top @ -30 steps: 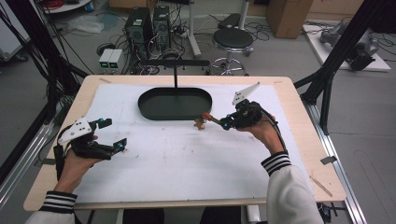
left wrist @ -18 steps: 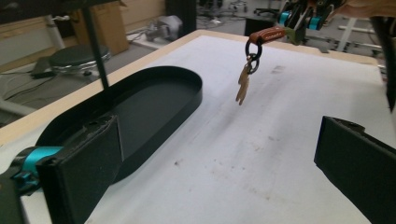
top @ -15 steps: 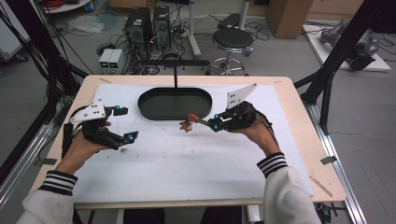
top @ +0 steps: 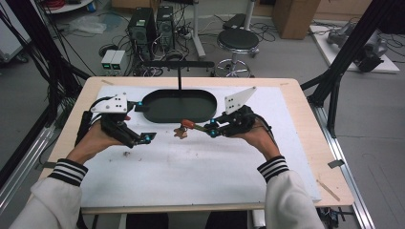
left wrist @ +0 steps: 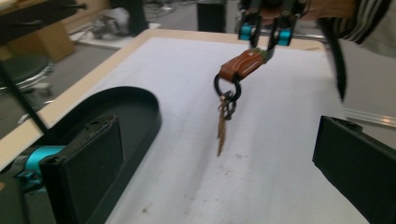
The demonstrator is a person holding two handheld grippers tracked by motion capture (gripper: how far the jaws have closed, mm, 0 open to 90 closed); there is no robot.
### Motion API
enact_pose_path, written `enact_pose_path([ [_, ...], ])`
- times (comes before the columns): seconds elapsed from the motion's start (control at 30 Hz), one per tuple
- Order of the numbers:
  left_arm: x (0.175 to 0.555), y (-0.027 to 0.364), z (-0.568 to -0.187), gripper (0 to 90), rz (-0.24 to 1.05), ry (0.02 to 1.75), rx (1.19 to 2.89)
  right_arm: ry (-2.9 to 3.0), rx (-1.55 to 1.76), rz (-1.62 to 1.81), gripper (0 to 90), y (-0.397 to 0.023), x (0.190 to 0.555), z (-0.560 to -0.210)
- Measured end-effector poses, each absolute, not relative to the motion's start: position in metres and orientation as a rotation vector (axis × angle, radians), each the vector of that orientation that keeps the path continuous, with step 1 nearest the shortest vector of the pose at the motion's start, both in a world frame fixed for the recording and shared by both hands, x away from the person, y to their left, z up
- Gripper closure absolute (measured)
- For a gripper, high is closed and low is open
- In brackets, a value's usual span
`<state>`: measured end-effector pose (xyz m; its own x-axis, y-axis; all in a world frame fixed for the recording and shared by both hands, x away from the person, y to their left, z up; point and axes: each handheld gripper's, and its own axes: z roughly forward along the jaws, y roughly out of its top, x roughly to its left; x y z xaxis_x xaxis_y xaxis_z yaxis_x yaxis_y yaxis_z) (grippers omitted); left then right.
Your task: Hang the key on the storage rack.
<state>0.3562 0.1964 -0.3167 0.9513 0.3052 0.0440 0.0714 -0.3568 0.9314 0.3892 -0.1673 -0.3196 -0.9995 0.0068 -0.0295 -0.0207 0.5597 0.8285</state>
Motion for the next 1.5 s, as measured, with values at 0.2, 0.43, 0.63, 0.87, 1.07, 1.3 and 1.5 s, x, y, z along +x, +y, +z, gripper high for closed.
enact_pose_path([
  [0.2, 0.361, 0.179, -0.311, 2.7, 0.233, 0.221, 1.963, 2.764, -0.072, 1.463, 80.1, -0.158, 0.387, -0.319],
  [0.43, 0.364, 0.156, -0.309, 2.7, 0.189, 0.144, 2.018, 2.766, -0.126, 1.479, 80.1, -0.149, 0.385, -0.312],
  [0.63, 0.367, 0.144, -0.308, 2.9, 0.163, 0.114, 2.053, 2.779, -0.151, 1.470, 80.1, -0.146, 0.384, -0.313],
  [0.87, 0.366, 0.134, -0.311, 14.4, 0.128, 0.075, 2.092, 2.791, -0.158, 1.466, 80.1, -0.144, 0.384, -0.314],
  [1.07, 0.367, 0.129, -0.315, 27.4, 0.111, 0.054, 2.127, 2.790, -0.170, 1.465, 80.1, -0.144, 0.383, -0.314],
  [1.3, 0.366, 0.126, -0.315, 42.7, 0.075, 0.016, 2.146, 2.801, -0.181, 1.455, 80.1, -0.142, 0.382, -0.315],
  [1.5, 0.366, 0.125, -0.316, 56.3, 0.066, -0.005, 2.160, 2.807, -0.187, 1.447, 80.0, -0.141, 0.382, -0.316],
])
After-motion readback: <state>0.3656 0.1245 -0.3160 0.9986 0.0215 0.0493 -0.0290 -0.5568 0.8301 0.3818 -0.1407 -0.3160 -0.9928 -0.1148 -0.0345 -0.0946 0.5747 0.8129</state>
